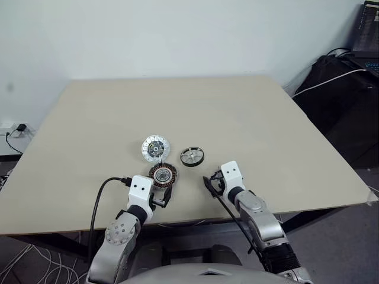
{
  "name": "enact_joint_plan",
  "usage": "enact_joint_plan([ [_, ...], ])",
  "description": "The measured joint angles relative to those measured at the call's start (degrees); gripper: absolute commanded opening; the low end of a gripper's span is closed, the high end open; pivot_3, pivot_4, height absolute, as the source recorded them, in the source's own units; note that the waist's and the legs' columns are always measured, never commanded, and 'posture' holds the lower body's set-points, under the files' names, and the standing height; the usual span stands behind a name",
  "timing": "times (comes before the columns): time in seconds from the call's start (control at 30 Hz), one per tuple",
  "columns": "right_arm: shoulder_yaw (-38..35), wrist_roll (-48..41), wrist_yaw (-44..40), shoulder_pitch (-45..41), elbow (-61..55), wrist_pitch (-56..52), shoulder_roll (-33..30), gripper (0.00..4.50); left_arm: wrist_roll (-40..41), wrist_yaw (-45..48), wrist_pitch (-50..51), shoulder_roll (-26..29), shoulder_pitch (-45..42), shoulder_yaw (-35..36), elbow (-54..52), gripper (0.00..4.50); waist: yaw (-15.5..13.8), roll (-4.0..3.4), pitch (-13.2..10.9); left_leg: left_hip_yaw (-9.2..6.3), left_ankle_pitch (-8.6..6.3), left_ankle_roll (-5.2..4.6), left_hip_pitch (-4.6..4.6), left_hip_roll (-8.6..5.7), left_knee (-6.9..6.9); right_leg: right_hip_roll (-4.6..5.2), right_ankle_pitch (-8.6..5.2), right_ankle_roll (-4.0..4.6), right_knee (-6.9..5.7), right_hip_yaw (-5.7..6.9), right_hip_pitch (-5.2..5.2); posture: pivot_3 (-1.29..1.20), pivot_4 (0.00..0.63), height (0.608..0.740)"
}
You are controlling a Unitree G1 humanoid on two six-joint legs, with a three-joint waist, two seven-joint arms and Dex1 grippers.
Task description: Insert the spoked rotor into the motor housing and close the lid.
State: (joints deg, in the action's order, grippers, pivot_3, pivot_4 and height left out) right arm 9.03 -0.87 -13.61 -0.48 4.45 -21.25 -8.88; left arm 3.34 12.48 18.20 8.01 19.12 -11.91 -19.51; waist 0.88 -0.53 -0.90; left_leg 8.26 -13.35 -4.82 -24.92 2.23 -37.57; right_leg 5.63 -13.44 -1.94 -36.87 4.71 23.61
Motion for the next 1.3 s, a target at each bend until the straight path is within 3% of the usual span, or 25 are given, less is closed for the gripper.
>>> enact_joint_plan([
  [0.03, 0.0, 0.0, -0.1, 0.0, 0.1, 0.1, 0.0, 4.50, 0.0, 0.0, -0.1, 0.0, 0.0, 0.0, 0.0, 4.48, 0.0, 0.00, 0.0, 0.00, 0.00, 0.00, 0.00, 0.00, 0.00, 0.00, 0.00, 0.00, 0.00, 0.00, 0.00, 0.00, 0.000, 0.740],
  [0.1, -0.1, -0.2, -0.4, 0.0, 0.4, 0.2, 0.1, 3.94, 0.0, 0.0, -0.2, 0.0, 0.2, 0.0, 0.0, 4.50, 0.1, -0.02, 0.0, 0.00, 0.00, 0.00, 0.02, 0.00, 0.00, 0.00, 0.00, 0.00, 0.00, 0.00, -0.02, 0.00, 0.000, 0.740],
  [0.4, -0.1, -1.5, -1.5, 2.1, -0.2, 0.8, 0.9, 1.08, 0.0, 0.0, -1.3, 0.0, 0.4, 0.1, 0.0, 4.50, -0.2, -0.05, 0.3, 0.00, 0.00, 0.00, 0.04, 0.00, 0.00, 0.03, -0.02, -0.03, 0.00, 0.00, -0.05, 0.00, 0.000, 0.740],
  [0.77, -0.1, -1.9, -2.0, 4.1, -3.2, -0.4, 0.8, 1.08, 0.0, 0.1, -2.4, 0.0, 0.4, 0.1, 0.9, 4.50, -0.2, -0.16, 0.3, -0.01, 0.00, 0.00, 0.02, 0.00, 0.02, 0.05, -0.03, -0.03, 0.02, -0.01, -0.04, 0.00, 0.000, 0.740],
  [0.93, 4.6, -1.7, -5.1, 4.5, -9.6, -1.9, 0.3, 1.08, -0.1, -0.1, -4.4, 0.0, 0.4, 0.2, 1.4, 4.50, 0.4, -0.26, 0.2, -0.01, 0.00, 0.00, 0.02, 0.04, 0.05, 0.04, -0.12, -0.19, -0.01, -0.04, 0.03, 0.00, 0.000, 0.740],
  [1.3, 13.1, 1.0, -7.9, -6.9, -10.9, -3.2, 1.7, 1.08, -0.1, 0.8, -9.9, 2.4, 3.2, 2.6, 3.8, 4.50, 0.3, -0.19, 0.1, 0.00, 0.01, 0.02, -0.01, 0.04, 0.04, 0.05, 0.05, 0.10, 0.02, 0.09, 0.05, 0.00, 0.000, 0.740],
])
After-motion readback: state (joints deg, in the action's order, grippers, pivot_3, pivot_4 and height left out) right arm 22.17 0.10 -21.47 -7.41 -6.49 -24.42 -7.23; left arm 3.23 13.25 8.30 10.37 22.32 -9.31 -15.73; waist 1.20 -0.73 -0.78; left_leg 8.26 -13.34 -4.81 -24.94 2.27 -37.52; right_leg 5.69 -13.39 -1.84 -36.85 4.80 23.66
